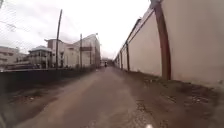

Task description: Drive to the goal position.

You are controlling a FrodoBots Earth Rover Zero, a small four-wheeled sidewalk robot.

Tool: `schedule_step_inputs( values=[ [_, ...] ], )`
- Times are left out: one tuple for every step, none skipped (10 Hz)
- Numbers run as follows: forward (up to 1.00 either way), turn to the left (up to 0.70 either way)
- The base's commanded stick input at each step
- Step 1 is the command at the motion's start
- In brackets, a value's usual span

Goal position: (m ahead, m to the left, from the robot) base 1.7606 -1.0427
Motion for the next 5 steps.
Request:
schedule_step_inputs(
  values=[
    [0.70, 0.02],
    [0.70, 0.00],
    [0.70, 0.00],
    [0.70, 0.00],
    [0.70, 0.00]
  ],
)
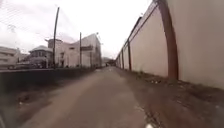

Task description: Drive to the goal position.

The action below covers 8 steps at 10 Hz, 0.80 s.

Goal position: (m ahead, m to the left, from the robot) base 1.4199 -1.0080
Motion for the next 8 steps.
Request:
schedule_step_inputs(
  values=[
    [0.70, 0.00],
    [0.70, 0.00],
    [0.70, 0.00],
    [0.70, 0.00],
    [0.70, 0.00],
    [0.70, 0.00],
    [0.70, 0.00],
    [0.70, 0.00]
  ],
)
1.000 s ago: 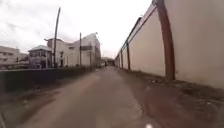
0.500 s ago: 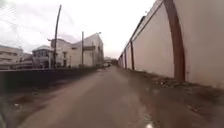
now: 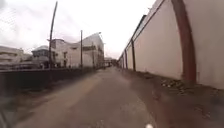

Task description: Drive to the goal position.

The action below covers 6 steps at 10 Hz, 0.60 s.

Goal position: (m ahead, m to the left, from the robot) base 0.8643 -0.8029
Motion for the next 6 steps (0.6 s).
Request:
schedule_step_inputs(
  values=[
    [0.70, -0.17],
    [0.70, -0.34],
    [0.70, -0.21],
    [0.70, -0.08],
    [0.70, 0.00],
    [0.70, 0.00]
  ],
)
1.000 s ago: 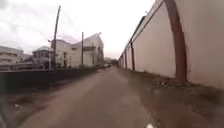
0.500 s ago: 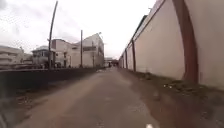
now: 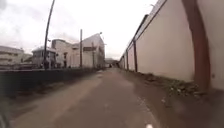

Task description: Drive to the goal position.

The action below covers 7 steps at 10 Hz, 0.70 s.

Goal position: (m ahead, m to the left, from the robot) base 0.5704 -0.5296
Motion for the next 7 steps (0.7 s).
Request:
schedule_step_inputs(
  values=[
    [0.70, 0.00],
    [0.70, 0.00],
    [0.70, 0.00],
    [0.70, 0.00],
    [0.70, -0.20],
    [0.70, -0.35],
    [0.70, -0.35]
  ],
)
